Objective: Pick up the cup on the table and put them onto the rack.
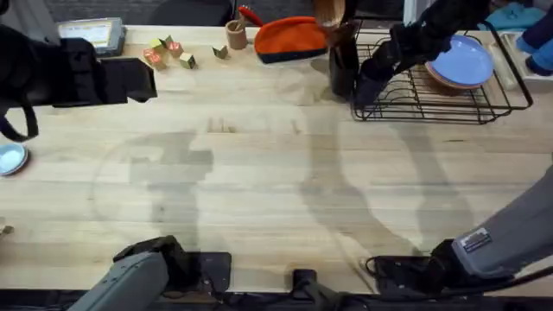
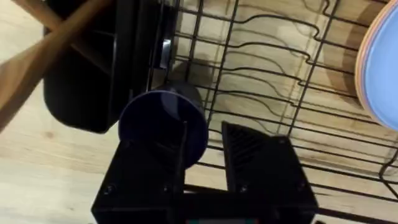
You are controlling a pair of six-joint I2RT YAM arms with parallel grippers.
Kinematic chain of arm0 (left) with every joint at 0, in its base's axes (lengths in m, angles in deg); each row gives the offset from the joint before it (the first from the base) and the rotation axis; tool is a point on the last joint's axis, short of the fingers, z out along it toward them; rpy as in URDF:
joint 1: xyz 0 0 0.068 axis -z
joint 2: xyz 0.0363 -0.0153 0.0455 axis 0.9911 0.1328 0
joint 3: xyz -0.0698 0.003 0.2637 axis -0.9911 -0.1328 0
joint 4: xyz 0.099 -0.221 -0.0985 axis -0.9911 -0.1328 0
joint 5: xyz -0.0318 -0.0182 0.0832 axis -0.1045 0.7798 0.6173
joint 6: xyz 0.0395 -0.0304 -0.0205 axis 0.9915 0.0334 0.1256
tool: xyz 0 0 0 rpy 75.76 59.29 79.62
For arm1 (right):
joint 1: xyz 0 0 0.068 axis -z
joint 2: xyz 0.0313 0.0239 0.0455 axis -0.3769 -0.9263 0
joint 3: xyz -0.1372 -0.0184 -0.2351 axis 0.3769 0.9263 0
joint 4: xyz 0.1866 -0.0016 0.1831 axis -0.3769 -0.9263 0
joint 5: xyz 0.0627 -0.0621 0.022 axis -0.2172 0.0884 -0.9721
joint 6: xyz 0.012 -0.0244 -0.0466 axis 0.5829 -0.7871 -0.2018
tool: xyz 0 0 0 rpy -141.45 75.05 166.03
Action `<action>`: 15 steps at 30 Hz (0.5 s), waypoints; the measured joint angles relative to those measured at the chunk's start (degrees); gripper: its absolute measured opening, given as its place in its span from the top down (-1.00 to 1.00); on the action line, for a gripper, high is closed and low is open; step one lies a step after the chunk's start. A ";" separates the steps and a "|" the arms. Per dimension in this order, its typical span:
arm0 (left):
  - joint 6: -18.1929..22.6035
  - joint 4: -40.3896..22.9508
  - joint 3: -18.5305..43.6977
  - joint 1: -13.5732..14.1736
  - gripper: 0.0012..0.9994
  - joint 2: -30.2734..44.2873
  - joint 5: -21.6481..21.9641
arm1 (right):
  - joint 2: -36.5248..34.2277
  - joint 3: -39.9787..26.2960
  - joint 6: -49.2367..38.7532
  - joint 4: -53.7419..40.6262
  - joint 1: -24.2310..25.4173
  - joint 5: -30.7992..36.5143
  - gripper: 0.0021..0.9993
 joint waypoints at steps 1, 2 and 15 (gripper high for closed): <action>0.00 0.00 0.00 0.00 -0.99 0.00 0.00 | 0.34 0.00 0.01 0.00 0.00 0.00 0.32; 0.00 0.00 0.00 0.00 -0.99 0.00 0.00 | 0.65 0.00 0.02 0.00 0.00 0.00 0.32; 0.00 0.00 0.00 0.00 -0.99 0.00 0.00 | 4.96 -0.02 0.01 -0.09 0.00 0.00 0.24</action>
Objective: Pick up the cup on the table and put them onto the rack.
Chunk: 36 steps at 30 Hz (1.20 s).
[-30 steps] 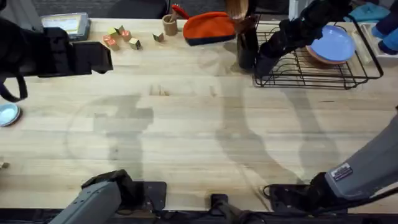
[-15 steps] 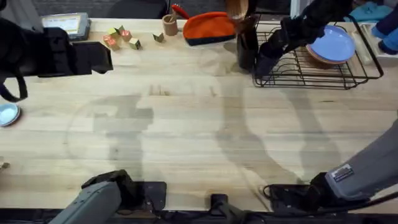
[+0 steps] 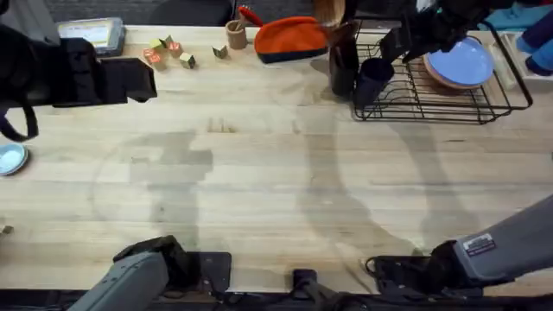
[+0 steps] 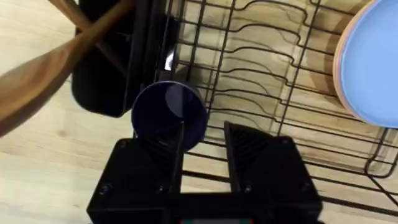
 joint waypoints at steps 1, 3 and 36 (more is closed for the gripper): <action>0.00 0.00 0.00 0.00 -0.99 0.00 0.00 | 0.45 0.00 -0.02 -0.01 0.00 0.00 0.23; 0.00 0.00 0.00 0.00 -0.99 0.00 0.00 | 1.42 0.00 0.01 -0.07 0.00 0.00 0.20; 0.00 -0.70 0.00 0.00 -0.99 0.00 0.00 | 22.66 -0.20 -0.19 -4.17 0.00 0.00 -1.00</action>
